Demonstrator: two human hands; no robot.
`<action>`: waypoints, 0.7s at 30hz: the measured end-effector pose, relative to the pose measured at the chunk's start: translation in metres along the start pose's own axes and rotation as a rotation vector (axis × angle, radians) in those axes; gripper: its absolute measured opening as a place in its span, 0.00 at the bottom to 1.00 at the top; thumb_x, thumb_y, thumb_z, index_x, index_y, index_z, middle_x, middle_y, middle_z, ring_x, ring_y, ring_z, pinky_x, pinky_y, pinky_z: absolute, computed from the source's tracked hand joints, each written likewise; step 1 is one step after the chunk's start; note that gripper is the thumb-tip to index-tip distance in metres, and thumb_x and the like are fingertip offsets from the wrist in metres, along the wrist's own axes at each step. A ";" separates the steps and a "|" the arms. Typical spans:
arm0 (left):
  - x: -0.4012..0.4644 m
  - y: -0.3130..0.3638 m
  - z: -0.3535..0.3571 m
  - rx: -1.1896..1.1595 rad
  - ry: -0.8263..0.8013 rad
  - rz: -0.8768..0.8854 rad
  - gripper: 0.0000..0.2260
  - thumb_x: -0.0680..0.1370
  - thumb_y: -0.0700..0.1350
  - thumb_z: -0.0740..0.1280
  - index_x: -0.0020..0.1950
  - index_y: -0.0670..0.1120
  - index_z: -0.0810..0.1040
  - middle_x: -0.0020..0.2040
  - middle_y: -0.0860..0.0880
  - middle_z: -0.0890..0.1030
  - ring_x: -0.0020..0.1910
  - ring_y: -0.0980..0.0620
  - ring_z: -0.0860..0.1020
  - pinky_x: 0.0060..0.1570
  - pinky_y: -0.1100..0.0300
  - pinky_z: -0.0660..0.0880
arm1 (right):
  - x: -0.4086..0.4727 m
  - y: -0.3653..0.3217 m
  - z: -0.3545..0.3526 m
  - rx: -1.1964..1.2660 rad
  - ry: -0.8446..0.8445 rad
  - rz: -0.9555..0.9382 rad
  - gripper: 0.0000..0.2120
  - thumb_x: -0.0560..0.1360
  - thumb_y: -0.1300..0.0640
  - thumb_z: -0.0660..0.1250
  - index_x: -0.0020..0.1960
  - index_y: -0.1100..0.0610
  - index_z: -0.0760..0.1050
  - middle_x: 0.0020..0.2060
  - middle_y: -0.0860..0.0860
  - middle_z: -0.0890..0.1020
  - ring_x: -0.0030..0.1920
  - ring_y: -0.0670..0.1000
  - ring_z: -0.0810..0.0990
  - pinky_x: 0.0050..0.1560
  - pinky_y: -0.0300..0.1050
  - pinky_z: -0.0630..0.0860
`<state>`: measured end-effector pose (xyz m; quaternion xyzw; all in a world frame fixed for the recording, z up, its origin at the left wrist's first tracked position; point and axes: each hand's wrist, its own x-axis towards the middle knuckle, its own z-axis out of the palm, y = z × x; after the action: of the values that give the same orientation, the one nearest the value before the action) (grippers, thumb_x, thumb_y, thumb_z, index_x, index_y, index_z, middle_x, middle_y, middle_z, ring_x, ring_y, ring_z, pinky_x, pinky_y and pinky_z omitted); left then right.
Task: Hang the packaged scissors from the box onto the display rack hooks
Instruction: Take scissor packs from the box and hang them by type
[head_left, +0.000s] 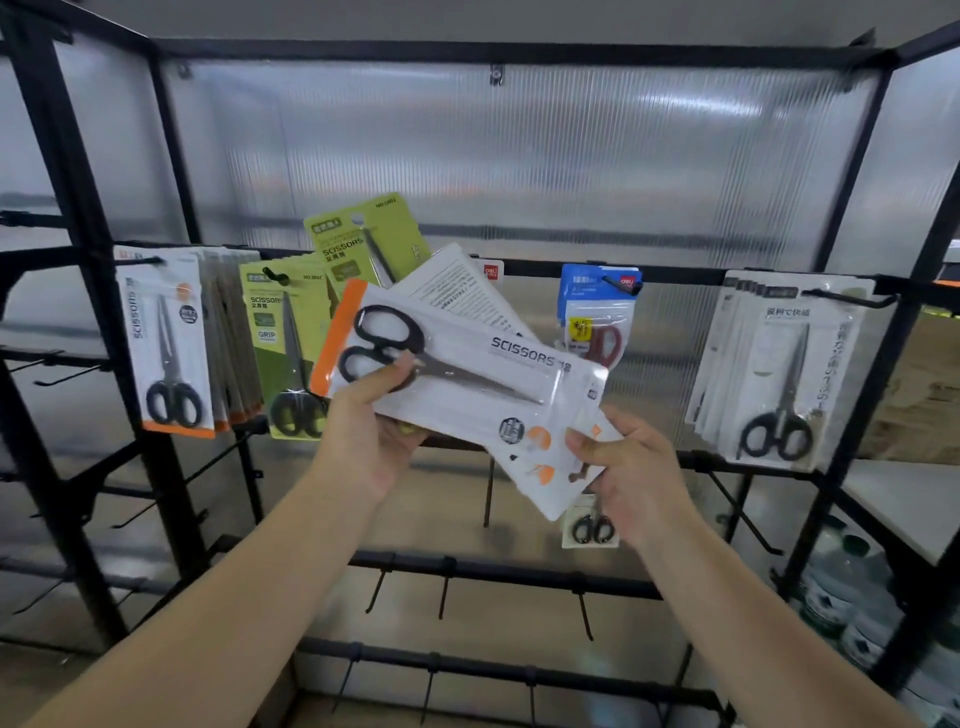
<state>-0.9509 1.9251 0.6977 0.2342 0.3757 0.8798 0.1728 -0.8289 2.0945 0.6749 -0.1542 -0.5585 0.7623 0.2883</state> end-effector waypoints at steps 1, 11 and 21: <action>0.000 0.003 -0.003 -0.010 -0.009 0.000 0.12 0.65 0.41 0.68 0.48 0.48 0.80 0.41 0.50 0.84 0.40 0.50 0.83 0.39 0.55 0.81 | 0.003 -0.004 -0.004 0.017 0.053 -0.027 0.15 0.70 0.74 0.66 0.49 0.57 0.78 0.43 0.54 0.84 0.43 0.55 0.82 0.40 0.50 0.78; 0.004 0.011 -0.026 0.325 -0.208 -0.170 0.15 0.71 0.52 0.64 0.52 0.46 0.78 0.42 0.48 0.84 0.40 0.48 0.83 0.36 0.54 0.79 | 0.024 -0.059 -0.020 -0.302 0.211 -0.437 0.22 0.73 0.72 0.64 0.44 0.43 0.74 0.57 0.52 0.78 0.49 0.50 0.80 0.44 0.45 0.80; 0.011 0.011 -0.037 0.510 -0.166 -0.295 0.23 0.68 0.64 0.61 0.47 0.48 0.83 0.41 0.46 0.85 0.39 0.49 0.83 0.38 0.55 0.78 | 0.024 -0.099 -0.009 -0.699 -0.125 -0.560 0.25 0.71 0.72 0.66 0.40 0.39 0.77 0.51 0.43 0.79 0.53 0.50 0.78 0.50 0.50 0.78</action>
<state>-0.9813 1.9017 0.6867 0.2838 0.5990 0.7005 0.2645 -0.8163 2.1371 0.7667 -0.0392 -0.8190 0.4283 0.3798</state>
